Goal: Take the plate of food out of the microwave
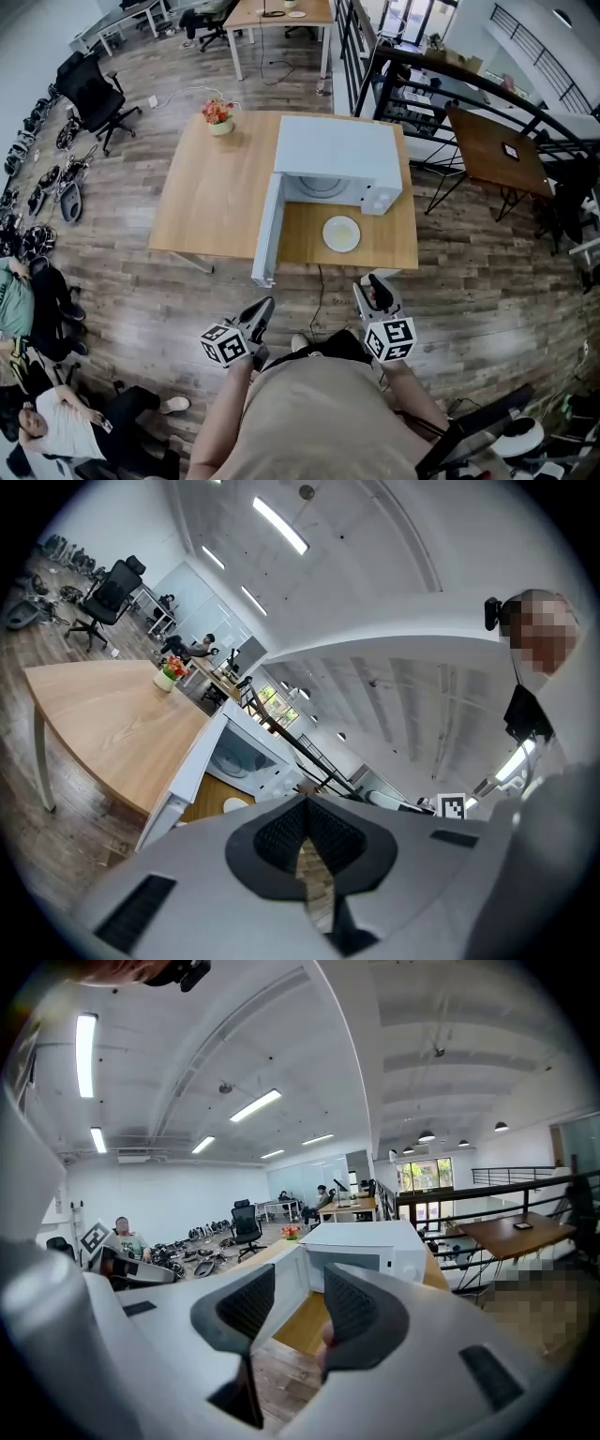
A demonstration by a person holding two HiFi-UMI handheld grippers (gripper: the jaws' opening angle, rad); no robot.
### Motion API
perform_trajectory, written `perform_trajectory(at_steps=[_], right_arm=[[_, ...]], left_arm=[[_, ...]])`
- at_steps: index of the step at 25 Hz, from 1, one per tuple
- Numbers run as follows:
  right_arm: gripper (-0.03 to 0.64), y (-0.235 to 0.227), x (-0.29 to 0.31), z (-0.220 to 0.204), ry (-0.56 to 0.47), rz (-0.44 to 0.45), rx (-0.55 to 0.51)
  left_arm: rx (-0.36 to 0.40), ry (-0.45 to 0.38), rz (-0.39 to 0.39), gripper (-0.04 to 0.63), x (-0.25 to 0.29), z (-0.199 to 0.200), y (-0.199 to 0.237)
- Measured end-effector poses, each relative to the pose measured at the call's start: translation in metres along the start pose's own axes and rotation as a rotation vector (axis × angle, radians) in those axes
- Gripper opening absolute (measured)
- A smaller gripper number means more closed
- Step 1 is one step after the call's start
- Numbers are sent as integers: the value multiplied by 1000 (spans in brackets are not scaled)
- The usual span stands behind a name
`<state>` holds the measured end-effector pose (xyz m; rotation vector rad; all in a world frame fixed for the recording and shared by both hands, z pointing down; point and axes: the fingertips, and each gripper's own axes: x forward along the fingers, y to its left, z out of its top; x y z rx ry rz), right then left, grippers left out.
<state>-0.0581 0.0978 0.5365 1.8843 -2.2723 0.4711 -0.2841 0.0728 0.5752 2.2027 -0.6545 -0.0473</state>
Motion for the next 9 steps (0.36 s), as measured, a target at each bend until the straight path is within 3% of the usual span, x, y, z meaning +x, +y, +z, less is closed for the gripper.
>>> perform_trajectory(at_steps=[9], right_arm=[[175,12,3,3,0,33,-2]], left_arm=[[-15,0,24,2,-4,2,3]])
